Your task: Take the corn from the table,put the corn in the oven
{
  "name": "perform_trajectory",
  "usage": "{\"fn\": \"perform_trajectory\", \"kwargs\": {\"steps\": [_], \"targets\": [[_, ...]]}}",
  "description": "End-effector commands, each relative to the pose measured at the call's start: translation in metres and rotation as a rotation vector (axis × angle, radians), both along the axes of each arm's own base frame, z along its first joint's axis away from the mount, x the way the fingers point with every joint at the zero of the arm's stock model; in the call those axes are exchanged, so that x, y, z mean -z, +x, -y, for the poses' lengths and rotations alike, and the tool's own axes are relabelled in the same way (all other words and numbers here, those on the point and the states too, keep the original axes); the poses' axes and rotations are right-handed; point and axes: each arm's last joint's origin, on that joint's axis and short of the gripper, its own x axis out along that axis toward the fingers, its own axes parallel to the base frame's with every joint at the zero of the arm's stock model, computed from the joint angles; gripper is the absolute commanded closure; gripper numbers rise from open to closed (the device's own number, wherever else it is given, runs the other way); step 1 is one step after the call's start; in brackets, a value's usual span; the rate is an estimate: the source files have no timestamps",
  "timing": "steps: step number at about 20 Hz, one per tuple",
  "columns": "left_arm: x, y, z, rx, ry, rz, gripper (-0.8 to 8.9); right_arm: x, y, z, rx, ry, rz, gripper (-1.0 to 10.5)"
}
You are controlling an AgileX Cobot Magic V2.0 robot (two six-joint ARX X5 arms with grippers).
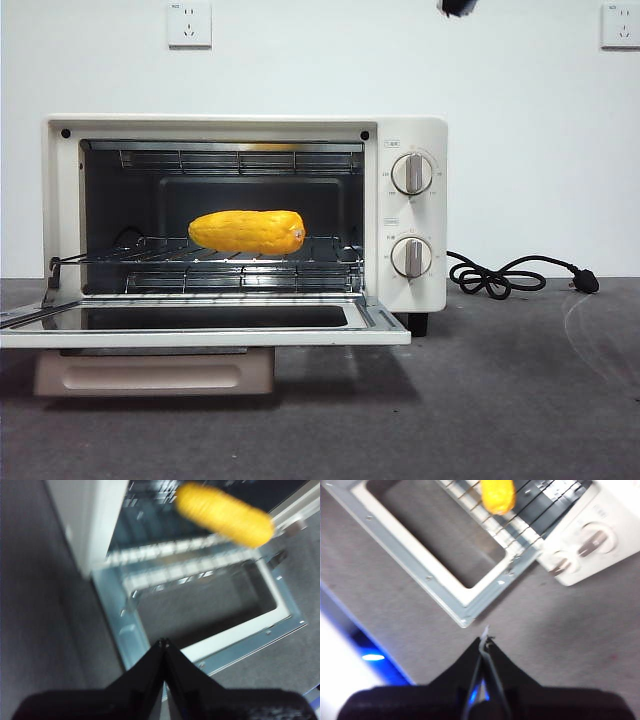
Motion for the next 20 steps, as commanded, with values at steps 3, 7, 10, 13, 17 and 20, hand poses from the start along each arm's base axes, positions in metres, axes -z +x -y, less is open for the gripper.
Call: {"fn": "perform_trajectory", "kwargs": {"steps": [3, 7, 10, 13, 17, 20], "targets": [[0.03, -0.005, -0.013, -0.057, -0.051, -0.062, 8.21, 0.0, 0.022, 0.021, -0.101, 0.148, -0.134, 9.6], [0.048, 0.005, -0.024, -0.075, -0.143, -0.108, 8.22, -0.001, 0.04, 0.047, -0.1, 0.283, -0.221, 9.6], [0.067, 0.018, -0.029, -0.079, -0.205, -0.199, 8.22, 0.0, 0.046, 0.058, -0.054, 0.293, -0.221, 9.6], [0.089, 0.028, -0.032, -0.087, -0.233, -0.309, 8.22, -0.001, 0.047, 0.059, -0.045, 0.295, -0.22, 9.6], [0.109, 0.038, -0.032, -0.099, -0.26, -0.4, 8.22, -0.001, 0.047, 0.059, -0.047, 0.298, -0.218, 9.6], [0.117, 0.042, -0.028, -0.087, -0.235, -0.427, 8.22, -0.001, 0.047, 0.059, -0.047, 0.298, -0.217, 9.6]]}}
